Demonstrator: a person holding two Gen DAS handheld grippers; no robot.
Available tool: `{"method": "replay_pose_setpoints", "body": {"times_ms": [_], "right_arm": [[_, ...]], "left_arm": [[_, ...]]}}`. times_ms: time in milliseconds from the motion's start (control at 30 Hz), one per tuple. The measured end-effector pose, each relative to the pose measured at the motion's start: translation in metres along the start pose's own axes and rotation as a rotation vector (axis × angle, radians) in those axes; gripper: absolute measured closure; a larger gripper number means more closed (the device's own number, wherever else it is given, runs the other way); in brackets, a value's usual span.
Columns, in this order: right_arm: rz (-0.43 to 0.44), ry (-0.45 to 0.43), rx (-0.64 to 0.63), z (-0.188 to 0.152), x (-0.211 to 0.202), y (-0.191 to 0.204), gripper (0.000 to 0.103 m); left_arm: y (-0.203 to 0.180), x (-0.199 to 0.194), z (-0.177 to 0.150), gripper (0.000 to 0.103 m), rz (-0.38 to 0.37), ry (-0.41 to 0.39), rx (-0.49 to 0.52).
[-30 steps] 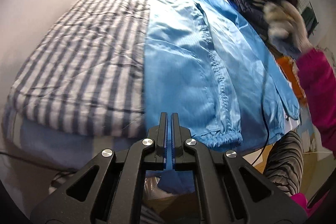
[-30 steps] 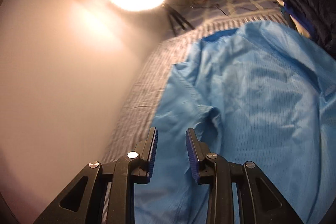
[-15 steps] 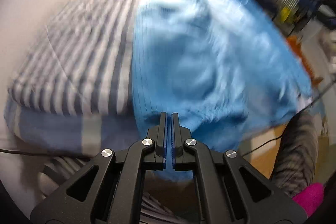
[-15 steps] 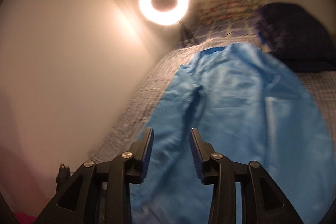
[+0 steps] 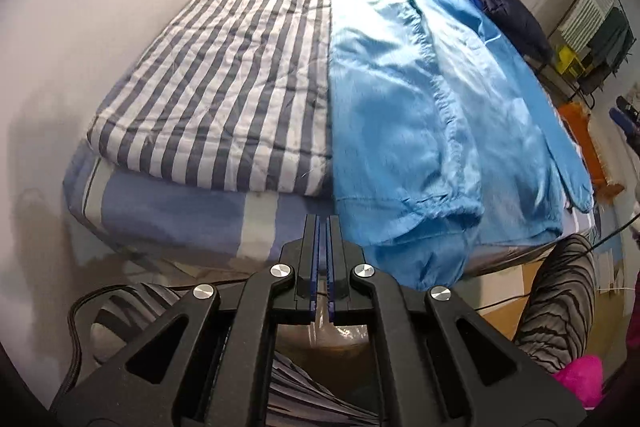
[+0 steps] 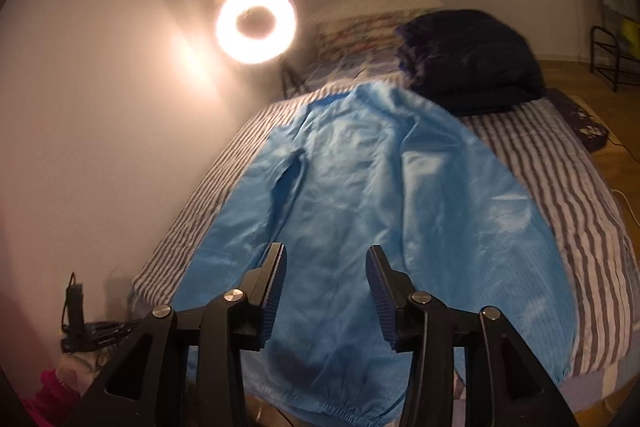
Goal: Fold large clothes
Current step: 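Open both tools and lift them away from the jacket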
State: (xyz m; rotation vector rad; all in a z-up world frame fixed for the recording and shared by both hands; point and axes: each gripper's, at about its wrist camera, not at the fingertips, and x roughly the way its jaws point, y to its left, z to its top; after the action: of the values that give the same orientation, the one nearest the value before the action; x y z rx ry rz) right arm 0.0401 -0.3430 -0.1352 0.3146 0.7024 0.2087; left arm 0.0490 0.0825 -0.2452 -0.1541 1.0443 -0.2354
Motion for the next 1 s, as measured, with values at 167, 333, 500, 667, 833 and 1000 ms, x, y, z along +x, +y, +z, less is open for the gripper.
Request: {"method": "replay_pose_setpoints", "body": {"times_ms": [167, 333, 500, 667, 833, 1000], "right_arm": [[-0.061, -0.057, 0.007, -0.002, -0.017, -0.012, 0.043], [-0.145, -0.05, -0.021, -0.001, -0.032, -0.03, 0.027], [-0.254, 0.005, 0.029, -0.007, -0.034, -0.077, 0.027], [-0.348, 0.08, 0.181, -0.028, -0.025, -0.15, 0.027], [-0.382, 0.124, 0.326, -0.047, -0.021, -0.208, 0.028], [-0.314, 0.152, 0.423, -0.056, -0.011, -0.234, 0.028]], "left_arm": [[-0.03, -0.015, 0.013, 0.103, -0.06, -0.063, 0.046], [-0.081, -0.031, 0.028, 0.103, -0.162, -0.117, 0.118], [-0.13, -0.047, 0.042, 0.102, -0.245, -0.161, 0.203], [-0.166, -0.035, 0.044, 0.077, -0.301, -0.132, 0.247], [-0.192, -0.006, 0.036, 0.076, -0.316, -0.044, 0.277], [-0.208, 0.016, 0.025, 0.075, -0.322, 0.015, 0.31]]}}
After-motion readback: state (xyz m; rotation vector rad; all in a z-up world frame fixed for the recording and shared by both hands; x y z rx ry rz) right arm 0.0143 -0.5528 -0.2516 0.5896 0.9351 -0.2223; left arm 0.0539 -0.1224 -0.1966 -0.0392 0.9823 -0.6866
